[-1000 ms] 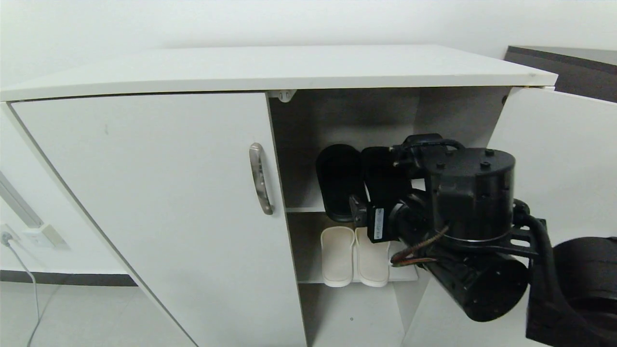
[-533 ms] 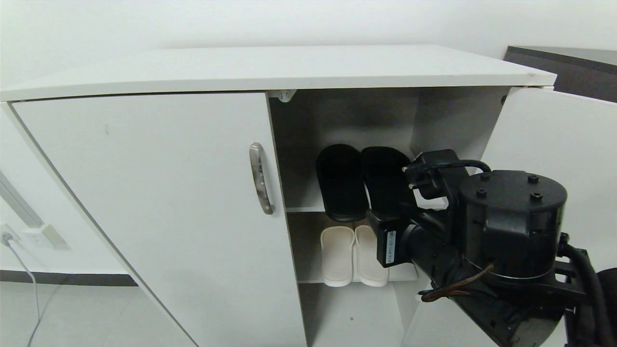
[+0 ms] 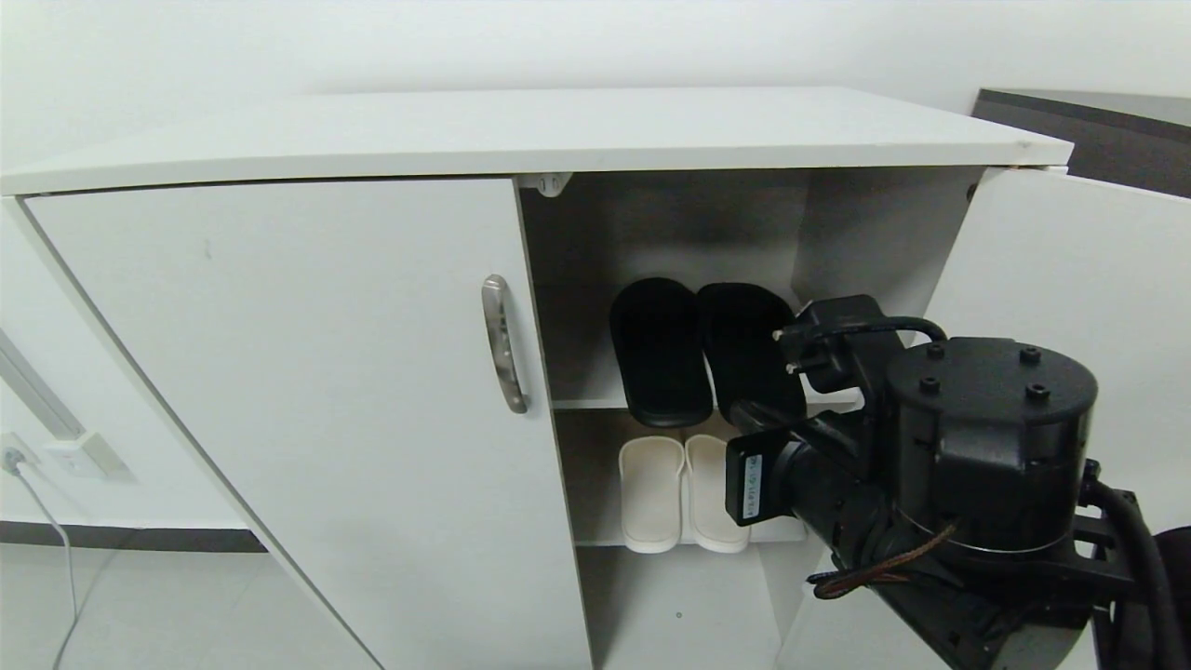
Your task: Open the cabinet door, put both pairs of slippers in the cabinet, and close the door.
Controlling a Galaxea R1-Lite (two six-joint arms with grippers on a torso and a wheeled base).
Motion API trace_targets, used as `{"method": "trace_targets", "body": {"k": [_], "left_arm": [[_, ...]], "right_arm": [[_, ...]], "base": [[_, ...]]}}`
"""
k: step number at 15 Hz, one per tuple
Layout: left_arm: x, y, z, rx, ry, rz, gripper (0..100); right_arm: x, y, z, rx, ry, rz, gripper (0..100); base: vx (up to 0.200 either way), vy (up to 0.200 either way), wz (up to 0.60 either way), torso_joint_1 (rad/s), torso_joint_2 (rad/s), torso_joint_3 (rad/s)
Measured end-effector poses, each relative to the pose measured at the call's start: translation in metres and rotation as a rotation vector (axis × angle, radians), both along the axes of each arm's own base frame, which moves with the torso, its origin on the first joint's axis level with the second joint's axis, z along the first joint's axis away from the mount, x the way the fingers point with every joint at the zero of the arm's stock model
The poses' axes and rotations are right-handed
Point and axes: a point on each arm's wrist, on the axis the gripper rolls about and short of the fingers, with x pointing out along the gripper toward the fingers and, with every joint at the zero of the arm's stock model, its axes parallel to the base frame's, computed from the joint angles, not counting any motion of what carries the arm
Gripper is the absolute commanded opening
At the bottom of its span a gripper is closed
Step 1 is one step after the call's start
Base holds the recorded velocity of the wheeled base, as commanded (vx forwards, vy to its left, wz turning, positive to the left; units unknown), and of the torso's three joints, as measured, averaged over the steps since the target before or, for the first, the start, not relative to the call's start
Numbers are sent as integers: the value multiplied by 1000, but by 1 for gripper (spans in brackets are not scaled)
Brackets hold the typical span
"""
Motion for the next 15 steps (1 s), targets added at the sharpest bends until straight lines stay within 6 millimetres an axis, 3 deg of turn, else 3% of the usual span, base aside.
{"method": "trace_targets", "body": {"k": [15], "left_arm": [[0, 0, 0, -2, 0, 0, 0]], "right_arm": [[0, -3, -13, -66, 20, 28, 0]], "base": [[-200, 0, 0, 1, 2, 3]]}}
